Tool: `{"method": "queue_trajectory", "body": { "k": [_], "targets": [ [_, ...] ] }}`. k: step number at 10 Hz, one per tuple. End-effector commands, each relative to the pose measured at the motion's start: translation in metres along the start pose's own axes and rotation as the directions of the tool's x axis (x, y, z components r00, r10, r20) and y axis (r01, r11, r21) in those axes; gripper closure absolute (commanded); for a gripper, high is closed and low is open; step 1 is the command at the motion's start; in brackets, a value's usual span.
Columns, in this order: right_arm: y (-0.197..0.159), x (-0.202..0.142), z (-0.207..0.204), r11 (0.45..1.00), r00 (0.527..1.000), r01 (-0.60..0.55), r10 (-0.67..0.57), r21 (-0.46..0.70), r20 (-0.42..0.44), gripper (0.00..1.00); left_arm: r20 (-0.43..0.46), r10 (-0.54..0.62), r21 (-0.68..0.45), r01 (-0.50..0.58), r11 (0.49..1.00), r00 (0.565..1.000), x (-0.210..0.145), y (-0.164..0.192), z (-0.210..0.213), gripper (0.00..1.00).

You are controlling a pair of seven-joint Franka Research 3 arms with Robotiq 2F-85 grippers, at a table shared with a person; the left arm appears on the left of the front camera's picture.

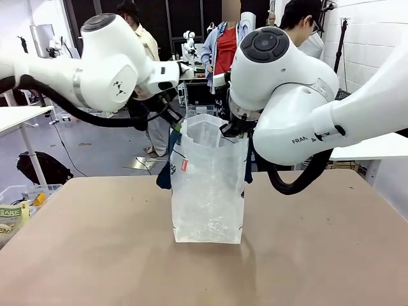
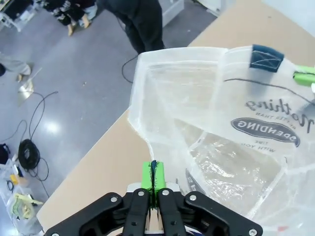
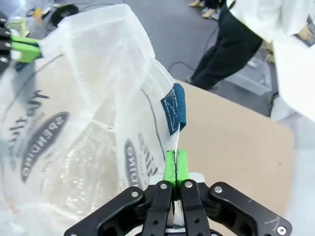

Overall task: Transfer purchased items from the store into the shopping bag.
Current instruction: Open the Reusable shopping bag in the center of the table.

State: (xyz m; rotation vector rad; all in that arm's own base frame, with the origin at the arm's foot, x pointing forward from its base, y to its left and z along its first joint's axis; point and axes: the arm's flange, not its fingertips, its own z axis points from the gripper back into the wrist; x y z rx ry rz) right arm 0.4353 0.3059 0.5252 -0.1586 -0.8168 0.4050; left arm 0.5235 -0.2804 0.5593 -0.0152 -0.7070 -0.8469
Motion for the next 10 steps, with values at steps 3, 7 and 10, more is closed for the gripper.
{"method": "queue_trajectory", "body": {
  "k": [3,7,10],
  "targets": [
    [0.003,-0.01,-0.015,0.997,0.999,0.04,-0.042,-0.066,-0.028,1.0,0.038,0.051,0.006,-0.051,0.999,0.998,-0.047,0.042,0.01,1.0],
    [0.003,-0.012,-0.02,0.997,0.997,0.052,-0.054,-0.056,-0.046,1.0,0.005,0.12,0.052,-0.121,0.991,0.993,-0.088,0.079,0.015,1.0],
    [0.03,-0.013,-0.017,1.0,0.998,-0.012,0.011,0.017,0.068,1.0,0.069,0.073,-0.006,-0.073,0.997,0.995,-0.087,0.056,0.001,1.0]
  ]
}}
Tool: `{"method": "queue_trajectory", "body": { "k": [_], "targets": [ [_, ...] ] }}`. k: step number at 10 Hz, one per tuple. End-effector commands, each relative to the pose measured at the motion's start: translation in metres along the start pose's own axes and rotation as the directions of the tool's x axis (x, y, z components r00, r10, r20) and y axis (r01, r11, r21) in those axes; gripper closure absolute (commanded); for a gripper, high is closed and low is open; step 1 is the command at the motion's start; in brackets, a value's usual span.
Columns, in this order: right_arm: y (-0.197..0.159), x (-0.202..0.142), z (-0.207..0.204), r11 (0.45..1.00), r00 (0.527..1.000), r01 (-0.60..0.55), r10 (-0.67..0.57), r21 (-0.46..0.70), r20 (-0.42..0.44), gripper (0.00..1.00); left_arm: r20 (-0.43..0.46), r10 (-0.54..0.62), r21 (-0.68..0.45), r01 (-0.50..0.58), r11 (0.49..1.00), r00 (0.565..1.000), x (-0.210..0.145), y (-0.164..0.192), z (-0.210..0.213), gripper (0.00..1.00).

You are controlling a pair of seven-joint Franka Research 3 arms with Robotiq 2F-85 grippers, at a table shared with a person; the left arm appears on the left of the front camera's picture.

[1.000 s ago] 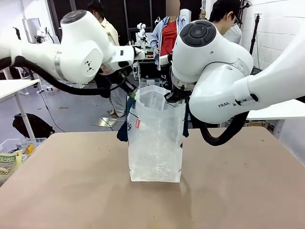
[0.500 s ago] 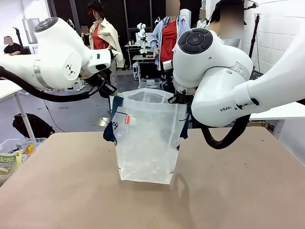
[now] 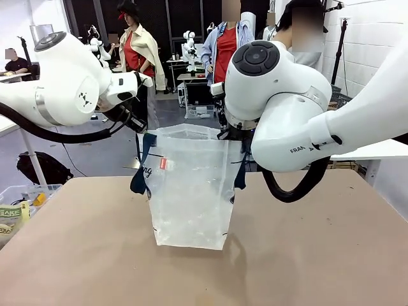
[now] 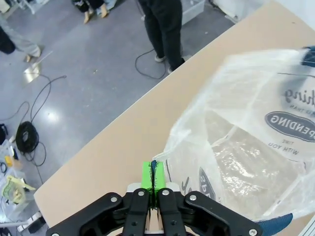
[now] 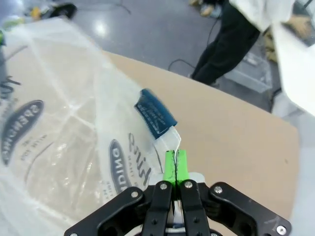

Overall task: Transfer purchased items from the store into the shopping bag.
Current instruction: Open the Reusable shopping bag in the center of the table, then move the Reusable shopping bag to the right side of the table.

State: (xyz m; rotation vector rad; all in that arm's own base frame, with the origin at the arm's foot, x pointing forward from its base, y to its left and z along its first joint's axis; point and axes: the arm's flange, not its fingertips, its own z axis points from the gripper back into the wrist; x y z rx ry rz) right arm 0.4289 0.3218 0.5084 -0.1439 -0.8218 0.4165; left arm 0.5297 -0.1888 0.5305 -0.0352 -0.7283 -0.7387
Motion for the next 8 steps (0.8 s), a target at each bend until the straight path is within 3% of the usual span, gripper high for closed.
{"method": "queue_trajectory", "body": {
  "k": [1,4,5,8],
  "targets": [
    [0.019,-0.006,-0.012,0.999,0.997,-0.024,0.022,0.022,0.073,1.0,0.072,-0.026,-0.041,0.029,0.999,0.997,-0.017,-0.009,0.003,1.0],
    [0.035,-0.013,-0.026,0.998,0.996,-0.061,0.062,-0.026,0.07,1.0,0.068,-0.019,-0.026,0.021,0.999,0.997,-0.034,-0.016,0.011,1.0],
    [0.024,-0.006,-0.001,0.998,0.997,-0.06,0.059,0.019,0.052,1.0,0.055,-0.009,-0.028,0.011,1.0,0.998,-0.01,-0.02,-0.002,1.0],
    [0.024,-0.006,-0.001,0.998,0.997,-0.06,0.059,0.019,0.052,1.0,0.055,-0.009,-0.028,0.011,1.0,0.998,-0.01,-0.02,-0.002,1.0]
  ]
}}
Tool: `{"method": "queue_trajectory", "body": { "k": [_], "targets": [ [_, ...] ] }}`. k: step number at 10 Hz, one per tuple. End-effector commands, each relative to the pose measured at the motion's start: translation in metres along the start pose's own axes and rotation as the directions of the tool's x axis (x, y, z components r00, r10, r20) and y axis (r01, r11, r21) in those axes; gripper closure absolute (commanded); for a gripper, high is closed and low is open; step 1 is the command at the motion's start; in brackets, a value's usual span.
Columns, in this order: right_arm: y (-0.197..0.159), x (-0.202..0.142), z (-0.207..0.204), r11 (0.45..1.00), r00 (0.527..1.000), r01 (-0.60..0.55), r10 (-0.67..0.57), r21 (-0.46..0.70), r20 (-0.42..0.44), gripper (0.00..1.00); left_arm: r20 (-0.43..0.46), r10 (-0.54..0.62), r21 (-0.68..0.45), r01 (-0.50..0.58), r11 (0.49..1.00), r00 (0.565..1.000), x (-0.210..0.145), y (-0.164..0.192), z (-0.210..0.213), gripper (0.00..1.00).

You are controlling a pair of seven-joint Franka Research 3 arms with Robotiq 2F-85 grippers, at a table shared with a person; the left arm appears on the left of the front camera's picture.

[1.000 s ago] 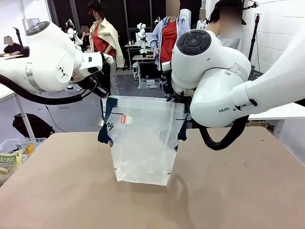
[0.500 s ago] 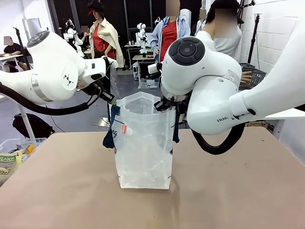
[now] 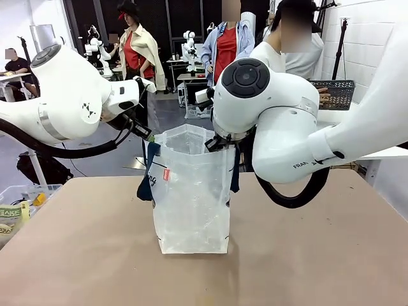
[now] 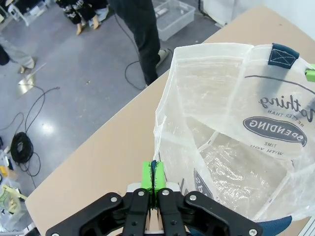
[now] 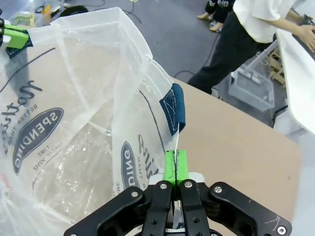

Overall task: Transfer purchased items from the store into the shopping bag.
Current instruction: Move the Reusable shopping bag to the right side of the table.

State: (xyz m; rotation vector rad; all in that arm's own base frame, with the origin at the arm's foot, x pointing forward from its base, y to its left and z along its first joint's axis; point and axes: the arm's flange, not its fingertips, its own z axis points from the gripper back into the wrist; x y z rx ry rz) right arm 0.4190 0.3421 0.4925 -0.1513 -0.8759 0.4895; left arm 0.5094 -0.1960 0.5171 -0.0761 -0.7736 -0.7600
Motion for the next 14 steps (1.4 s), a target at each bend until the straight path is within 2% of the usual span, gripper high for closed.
{"method": "queue_trajectory", "body": {
  "k": [1,14],
  "targets": [
    [-0.0018,0.0022,0.003,1.0,1.0,0.008,-0.008,0.012,-0.008,1.0,-0.002,0.001,-0.002,-0.001,1.0,1.0,0.0046,0.0014,-0.0018,1.0],
    [-0.0018,0.0022,0.003,1.0,1.0,0.008,-0.008,0.012,-0.008,1.0,-0.002,0.001,-0.002,-0.001,1.0,1.0,0.0046,0.0014,-0.0018,1.0]
  ]
}}
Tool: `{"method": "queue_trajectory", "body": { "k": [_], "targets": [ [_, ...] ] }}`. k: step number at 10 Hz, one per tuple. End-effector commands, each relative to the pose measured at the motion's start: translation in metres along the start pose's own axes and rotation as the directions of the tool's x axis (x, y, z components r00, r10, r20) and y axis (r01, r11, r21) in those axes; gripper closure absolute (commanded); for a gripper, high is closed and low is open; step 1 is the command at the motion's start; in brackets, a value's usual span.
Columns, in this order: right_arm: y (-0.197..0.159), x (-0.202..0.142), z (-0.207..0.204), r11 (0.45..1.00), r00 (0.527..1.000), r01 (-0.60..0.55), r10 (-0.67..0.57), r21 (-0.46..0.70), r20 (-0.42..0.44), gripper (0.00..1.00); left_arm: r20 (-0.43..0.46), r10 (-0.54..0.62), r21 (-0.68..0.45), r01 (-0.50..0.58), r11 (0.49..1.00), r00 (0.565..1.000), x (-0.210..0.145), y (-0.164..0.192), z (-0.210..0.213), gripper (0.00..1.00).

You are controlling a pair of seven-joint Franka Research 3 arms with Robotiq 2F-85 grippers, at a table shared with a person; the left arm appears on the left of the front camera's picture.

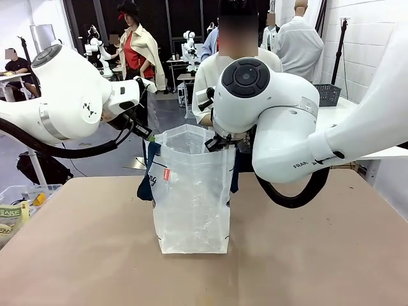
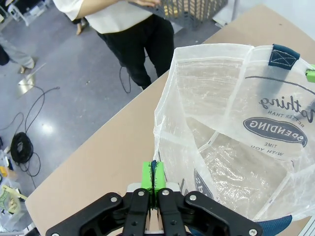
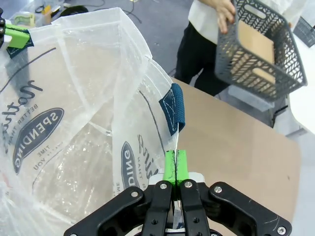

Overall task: Transfer purchased items from the store into the shopping bag.
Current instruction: Move the Reusable shopping bag to the right side of the table.

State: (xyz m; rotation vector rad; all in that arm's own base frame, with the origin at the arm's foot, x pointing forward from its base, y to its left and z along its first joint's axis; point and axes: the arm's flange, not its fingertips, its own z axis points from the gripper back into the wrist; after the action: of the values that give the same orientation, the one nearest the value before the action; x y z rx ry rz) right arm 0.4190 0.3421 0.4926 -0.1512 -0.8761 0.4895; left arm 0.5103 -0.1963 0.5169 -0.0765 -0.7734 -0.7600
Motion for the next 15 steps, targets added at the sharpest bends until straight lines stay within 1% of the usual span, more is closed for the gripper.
{"method": "queue_trajectory", "body": {
  "k": [1,15],
  "targets": [
    [-0.0018,0.0022,0.0029,1.0,1.0,0.008,-0.008,0.012,-0.008,1.0,-0.002,0.001,-0.002,-0.001,1.0,1.0,0.0041,0.0011,-0.0009,1.0],
    [-0.0018,0.0022,0.0029,1.0,1.0,0.008,-0.008,0.012,-0.008,1.0,-0.002,0.001,-0.002,-0.001,1.0,1.0,0.0041,0.0011,-0.0009,1.0]
  ]
}}
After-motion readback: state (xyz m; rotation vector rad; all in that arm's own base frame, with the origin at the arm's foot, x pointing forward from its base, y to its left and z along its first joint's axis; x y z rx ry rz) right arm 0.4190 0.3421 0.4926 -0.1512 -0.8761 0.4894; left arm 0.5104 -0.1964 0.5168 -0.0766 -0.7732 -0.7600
